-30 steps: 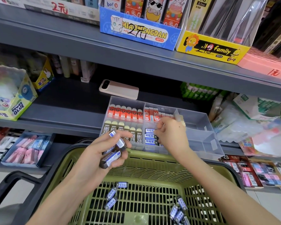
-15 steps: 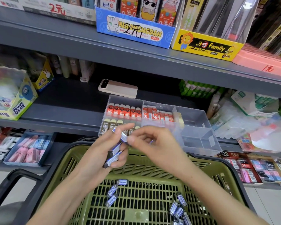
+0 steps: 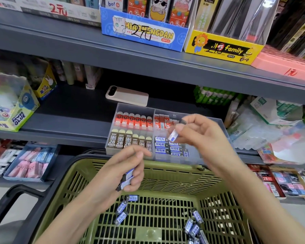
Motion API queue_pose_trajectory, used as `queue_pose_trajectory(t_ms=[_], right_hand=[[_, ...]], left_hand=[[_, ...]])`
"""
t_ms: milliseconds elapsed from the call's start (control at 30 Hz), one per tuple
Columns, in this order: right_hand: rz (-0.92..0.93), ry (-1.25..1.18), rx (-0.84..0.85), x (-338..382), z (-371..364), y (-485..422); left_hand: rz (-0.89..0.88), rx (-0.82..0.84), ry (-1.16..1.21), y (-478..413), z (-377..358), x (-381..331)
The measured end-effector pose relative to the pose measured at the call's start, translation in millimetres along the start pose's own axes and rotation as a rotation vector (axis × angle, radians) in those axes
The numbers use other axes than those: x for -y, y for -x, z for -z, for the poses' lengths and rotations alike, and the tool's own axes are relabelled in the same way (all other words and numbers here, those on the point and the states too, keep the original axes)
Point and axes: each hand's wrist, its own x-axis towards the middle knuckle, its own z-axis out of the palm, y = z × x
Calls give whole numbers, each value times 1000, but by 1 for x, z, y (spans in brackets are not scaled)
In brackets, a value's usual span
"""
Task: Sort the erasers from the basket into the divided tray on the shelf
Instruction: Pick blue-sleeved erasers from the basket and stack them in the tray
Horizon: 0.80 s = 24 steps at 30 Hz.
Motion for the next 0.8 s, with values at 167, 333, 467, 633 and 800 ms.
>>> queue_pose_trajectory(t_ms=[167, 333, 467, 633, 800], right_hand=[[-130, 904, 209, -12, 30, -37], [-105, 1356, 482, -15, 22, -56], [-118, 1454, 609, -15, 18, -64], [-192, 1397, 779, -9, 22, -65], [-230, 1330, 768, -8, 23, -60]], left_hand=[[76, 58, 124, -2, 2, -2], [159, 107, 290, 0, 6, -5], [167, 25, 263, 0, 2, -7], [106, -96, 231, 0, -2, -7], [27, -130, 66, -2, -1, -5]])
